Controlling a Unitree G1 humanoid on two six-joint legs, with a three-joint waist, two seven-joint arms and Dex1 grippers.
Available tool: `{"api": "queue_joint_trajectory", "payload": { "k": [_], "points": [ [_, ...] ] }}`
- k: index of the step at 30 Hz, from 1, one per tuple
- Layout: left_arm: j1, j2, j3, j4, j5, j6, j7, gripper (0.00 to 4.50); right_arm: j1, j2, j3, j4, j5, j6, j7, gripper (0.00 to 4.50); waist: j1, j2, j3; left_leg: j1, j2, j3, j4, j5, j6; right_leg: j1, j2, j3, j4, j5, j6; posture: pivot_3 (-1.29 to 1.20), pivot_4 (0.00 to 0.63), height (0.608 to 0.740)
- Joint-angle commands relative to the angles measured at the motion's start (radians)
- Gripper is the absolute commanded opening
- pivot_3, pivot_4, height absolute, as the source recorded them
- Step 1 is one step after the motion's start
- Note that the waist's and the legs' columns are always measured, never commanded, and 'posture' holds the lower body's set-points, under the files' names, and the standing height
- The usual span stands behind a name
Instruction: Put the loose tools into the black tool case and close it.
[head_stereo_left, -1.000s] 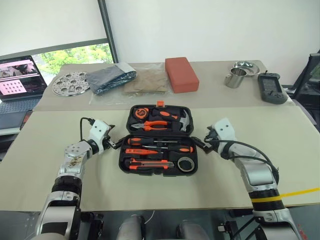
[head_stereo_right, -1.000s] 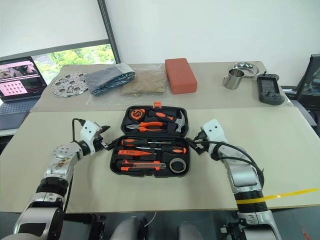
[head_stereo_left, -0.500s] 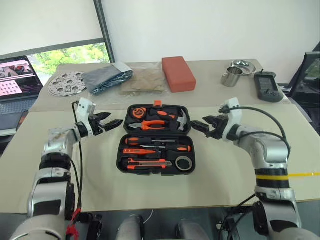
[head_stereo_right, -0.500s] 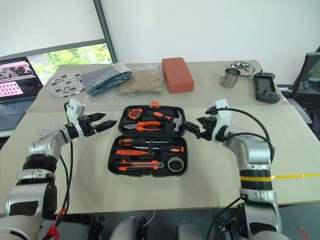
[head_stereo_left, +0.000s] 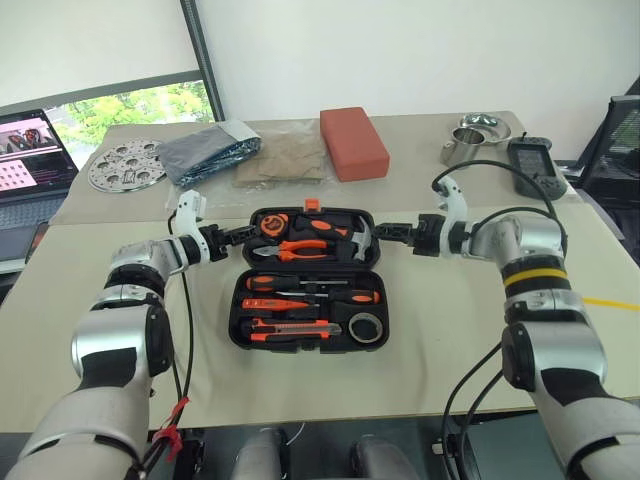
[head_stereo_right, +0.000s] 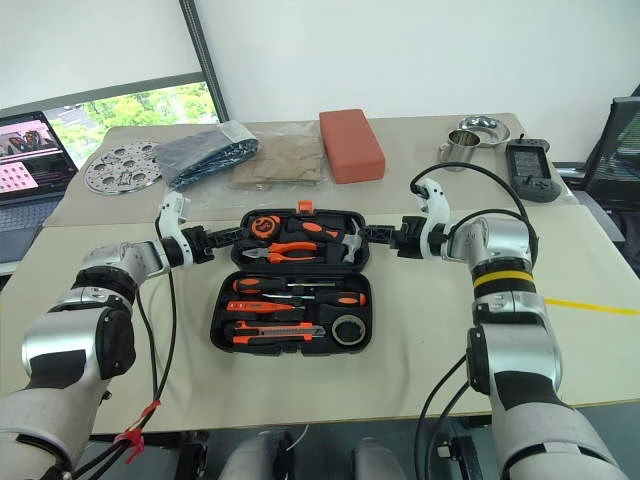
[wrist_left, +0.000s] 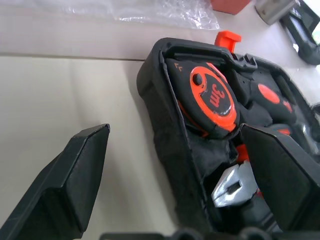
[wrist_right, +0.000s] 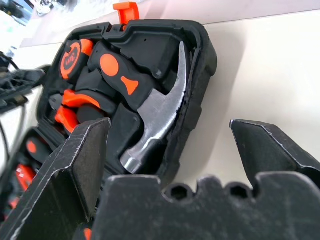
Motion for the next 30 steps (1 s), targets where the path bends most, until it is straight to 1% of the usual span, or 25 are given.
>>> {"api": "queue_joint_trajectory", "payload": {
  "k": [1, 4, 7, 10, 13, 16, 18, 19, 21, 22, 23, 26, 30],
  "points": [
    [-0.034, 0.002, 0.035, 0.003, -0.009, 0.036, 0.035, 4.50, -0.077, 0.006, -0.026, 0.108, -0.010, -0.016, 0.002, 4.47, -0.001, 0.000, 0.000, 0.001, 0.000, 0.000, 0.000, 0.000, 0.000, 0.000, 0.000, 0.000, 0.000, 0.000, 0.000, 0.00, 0.150, 0.740],
    [-0.043, -0.004, 0.028, 0.000, 0.009, 0.046, 0.030, 4.50, -0.111, 0.015, -0.018, 0.166, -0.022, -0.022, 0.009, 4.47, 0.000, 0.000, 0.000, 0.001, 0.000, 0.000, 0.000, 0.001, -0.001, 0.000, 0.000, 0.000, 0.000, 0.000, 0.000, 0.00, 0.150, 0.740],
    [-0.048, -0.010, 0.017, -0.002, 0.023, 0.046, 0.034, 4.50, -0.129, 0.031, -0.009, 0.199, -0.038, -0.034, 0.014, 3.76, 0.000, 0.000, 0.000, 0.001, 0.000, 0.001, 0.000, 0.001, -0.001, 0.000, 0.000, -0.001, 0.000, 0.000, 0.000, 0.00, 0.150, 0.740],
    [-0.061, -0.016, 0.035, 0.002, 0.014, 0.059, 0.049, 4.50, -0.143, 0.043, -0.019, 0.225, -0.046, -0.043, 0.012, 2.66, 0.000, 0.000, 0.000, 0.001, 0.000, 0.001, 0.000, 0.001, -0.002, 0.000, 0.000, -0.001, 0.002, 0.000, 0.000, 0.00, 0.150, 0.740],
    [-0.070, -0.022, 0.052, 0.005, 0.007, 0.069, 0.062, 4.50, -0.150, 0.046, -0.027, 0.246, -0.050, -0.053, 0.012, 1.68, 0.000, 0.000, 0.000, 0.001, 0.000, 0.001, 0.000, 0.001, -0.002, 0.000, 0.000, -0.001, 0.005, 0.000, 0.000, 0.00, 0.150, 0.740],
    [-0.074, -0.032, 0.064, 0.010, 0.008, 0.068, 0.082, 3.71, -0.154, 0.048, -0.035, 0.266, -0.059, -0.066, 0.010, 0.60, -0.005, 0.000, 0.000, 0.001, 0.000, 0.002, 0.000, 0.001, -0.002, -0.001, 0.000, -0.001, 0.006, 0.000, 0.000, 0.00, 0.150, 0.740],
    [-0.073, -0.037, 0.068, 0.011, 0.012, 0.067, 0.089, 2.97, -0.155, 0.050, -0.038, 0.275, -0.066, -0.069, 0.009, 0.01, -0.006, 0.000, 0.000, 0.001, 0.000, 0.002, 0.000, 0.001, -0.002, -0.001, 0.000, -0.001, 0.006, 0.000, 0.000, 0.00, 0.150, 0.740],
    [-0.072, -0.039, 0.068, 0.011, 0.015, 0.067, 0.089, 2.65, -0.156, 0.051, -0.036, 0.278, -0.070, -0.071, 0.011, 0.00, -0.006, 0.000, 0.000, 0.001, 0.000, 0.002, 0.000, 0.001, -0.002, -0.001, 0.000, -0.001, 0.006, 0.000, 0.000, 0.00, 0.150, 0.740],
    [-0.070, -0.044, 0.066, 0.011, 0.020, 0.065, 0.088, 1.84, -0.157, 0.053, -0.034, 0.283, -0.077, -0.077, 0.012, 0.00, -0.005, 0.000, 0.000, 0.001, 0.000, 0.002, 0.000, 0.001, -0.002, -0.001, 0.000, -0.001, 0.006, 0.000, 0.000, 0.00, 0.150, 0.740],
    [-0.069, -0.045, 0.066, 0.011, 0.021, 0.065, 0.088, 1.52, -0.158, 0.054, -0.035, 0.286, -0.079, -0.080, 0.011, 0.00, -0.005, 0.000, 0.000, 0.001, 0.000, 0.002, 0.000, 0.001, -0.002, -0.001, 0.000, -0.001, 0.006, 0.000, 0.000, 0.00, 0.150, 0.740],
    [-0.068, -0.045, 0.067, 0.011, 0.021, 0.065, 0.087, 1.06, -0.160, 0.055, -0.036, 0.289, -0.082, -0.084, 0.010, 0.00, -0.005, 0.000, 0.000, 0.001, 0.000, 0.002, 0.000, 0.001, -0.002, -0.001, 0.000, -0.001, 0.006, 0.000, 0.000, 0.00, 0.150, 0.740],
    [-0.067, -0.045, 0.070, 0.012, 0.021, 0.066, 0.085, 0.07, -0.165, 0.058, -0.042, 0.292, -0.087, -0.093, 0.010, 0.00, -0.003, 0.000, 0.000, 0.001, 0.000, 0.002, 0.001, 0.001, -0.002, 0.000, 0.000, -0.001, 0.006, 0.000, 0.000, 0.00, 0.150, 0.740],
    [-0.064, -0.043, 0.085, 0.010, 0.014, 0.062, 0.073, 0.07, -0.165, 0.060, -0.053, 0.290, -0.087, -0.109, 0.010, 0.00, -0.003, 0.000, 0.000, 0.002, 0.000, 0.002, 0.001, 0.001, -0.002, 0.000, 0.000, -0.001, 0.006, 0.000, 0.000, 0.00, 0.150, 0.740]
  ]
}}
